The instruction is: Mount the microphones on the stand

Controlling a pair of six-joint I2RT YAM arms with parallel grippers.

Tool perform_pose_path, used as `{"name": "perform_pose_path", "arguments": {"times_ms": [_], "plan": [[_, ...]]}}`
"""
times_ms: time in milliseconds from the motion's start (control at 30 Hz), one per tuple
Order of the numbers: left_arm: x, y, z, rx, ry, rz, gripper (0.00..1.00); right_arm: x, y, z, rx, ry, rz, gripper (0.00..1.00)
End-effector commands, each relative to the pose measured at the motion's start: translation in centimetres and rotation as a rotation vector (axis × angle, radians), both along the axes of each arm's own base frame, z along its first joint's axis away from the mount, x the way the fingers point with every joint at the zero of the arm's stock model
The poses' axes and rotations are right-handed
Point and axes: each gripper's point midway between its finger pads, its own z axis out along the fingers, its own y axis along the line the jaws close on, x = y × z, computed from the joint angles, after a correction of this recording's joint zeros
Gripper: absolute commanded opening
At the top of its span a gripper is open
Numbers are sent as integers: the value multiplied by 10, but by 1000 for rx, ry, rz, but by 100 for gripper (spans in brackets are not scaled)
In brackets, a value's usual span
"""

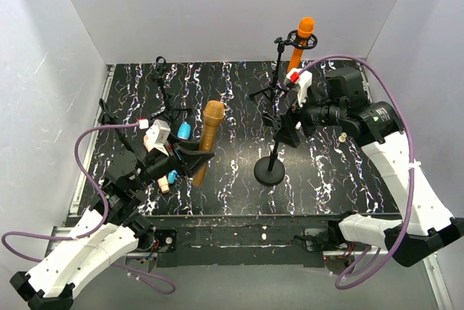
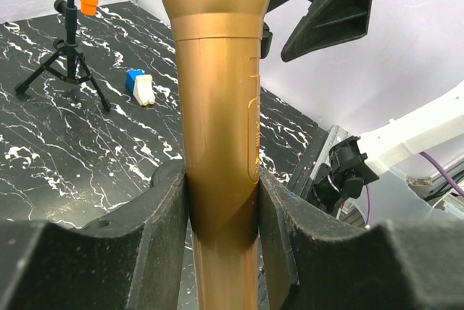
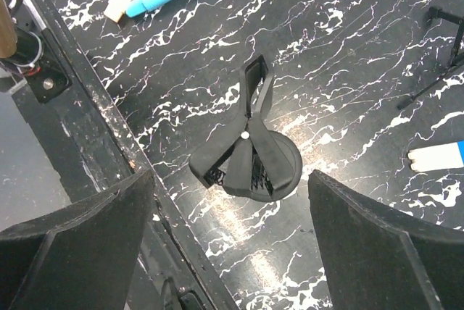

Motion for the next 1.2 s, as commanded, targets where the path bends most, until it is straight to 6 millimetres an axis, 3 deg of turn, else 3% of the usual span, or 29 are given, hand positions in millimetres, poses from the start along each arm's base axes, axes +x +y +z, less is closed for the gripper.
{"name": "perform_pose_path", "arguments": {"times_ms": [0,200,300,533,700,800,1167], "plan": [[-2,5,17,-13,-33,15,0,2,1,7,-37,-49,-25,93],[-2,6,14,-13,-31,19,0,8,4,0,-75,-83,-25,93],[-2,5,12,-10,-26,18,0,9,11,-1,-86,-83,1,87],[-5,9,11,-21,-27,23,0,4,14,3,-90,-113,66,65],[-6,10,12,-18,-28,26,0,-12,21,5,-87,-170,243,39],[-7,10,12,-19,-29,22,0,-17,26,10,-82,-204,335,33],[-12,12,13,-41,-25,13,0,-16,39,12,-44,-222,534,39]]}}
